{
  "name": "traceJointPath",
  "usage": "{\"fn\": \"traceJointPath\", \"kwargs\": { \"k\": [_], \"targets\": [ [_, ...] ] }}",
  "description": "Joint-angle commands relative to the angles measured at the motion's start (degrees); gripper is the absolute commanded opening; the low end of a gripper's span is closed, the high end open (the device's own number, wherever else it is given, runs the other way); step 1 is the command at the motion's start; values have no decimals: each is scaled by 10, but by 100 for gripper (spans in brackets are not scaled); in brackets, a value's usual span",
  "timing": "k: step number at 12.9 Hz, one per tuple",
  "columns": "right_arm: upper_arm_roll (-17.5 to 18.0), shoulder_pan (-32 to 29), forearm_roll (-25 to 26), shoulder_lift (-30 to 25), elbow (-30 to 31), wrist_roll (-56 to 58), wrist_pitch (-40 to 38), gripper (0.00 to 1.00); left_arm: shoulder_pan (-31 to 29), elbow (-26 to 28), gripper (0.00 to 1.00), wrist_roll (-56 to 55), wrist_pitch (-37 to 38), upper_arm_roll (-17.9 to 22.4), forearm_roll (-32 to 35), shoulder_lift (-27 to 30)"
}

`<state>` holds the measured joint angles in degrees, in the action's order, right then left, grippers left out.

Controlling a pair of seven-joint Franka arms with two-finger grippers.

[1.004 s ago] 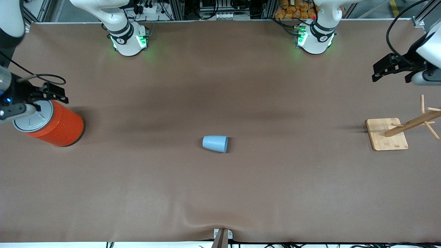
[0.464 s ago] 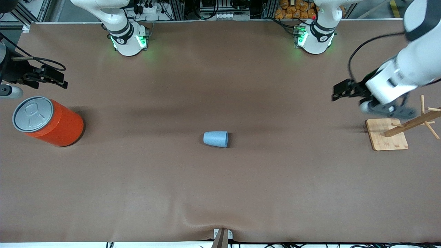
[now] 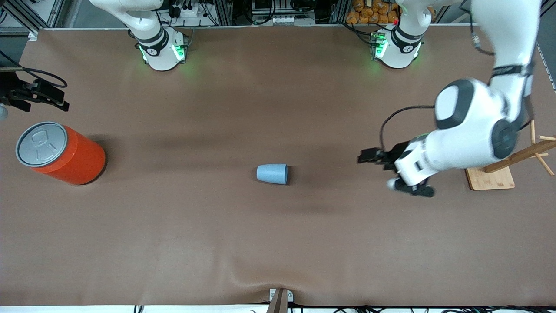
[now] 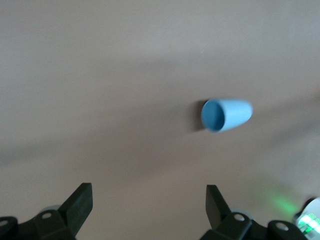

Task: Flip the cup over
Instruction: 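Reach the left gripper down to the lying blue cup's base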

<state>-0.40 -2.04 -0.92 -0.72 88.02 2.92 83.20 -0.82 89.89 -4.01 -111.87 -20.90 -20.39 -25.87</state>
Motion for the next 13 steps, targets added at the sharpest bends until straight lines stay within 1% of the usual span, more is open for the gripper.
{"fn": "traceJointPath", "kwargs": {
  "k": [1,2,3,5,6,8,10,13],
  "targets": [
    [6,-10,3,-1,-6,25,-6,100,30,-5,100,-6,-74,-2,-74,-67],
    [6,-10,2,-1,-5,25,-6,100,49,-5,100,-6,-111,-2,-106,-93],
    [6,-10,2,-1,-5,25,-6,100,66,-6,100,-6,-146,-2,-156,-117],
    [7,-10,3,0,-5,25,-1,100,105,-6,100,-3,-213,-1,-241,-143],
    [7,-9,2,0,-5,25,-2,100,122,-6,100,-3,-238,0,-277,-156],
    [8,-7,0,0,-7,25,18,100,138,-8,100,6,-254,-1,-342,-184],
    [10,-4,1,-1,-14,21,14,100,147,-4,100,20,-254,-1,-383,-194],
    [10,-3,0,-1,-17,26,-24,100,146,-7,100,30,-254,0,-391,-209]
  ]
}}
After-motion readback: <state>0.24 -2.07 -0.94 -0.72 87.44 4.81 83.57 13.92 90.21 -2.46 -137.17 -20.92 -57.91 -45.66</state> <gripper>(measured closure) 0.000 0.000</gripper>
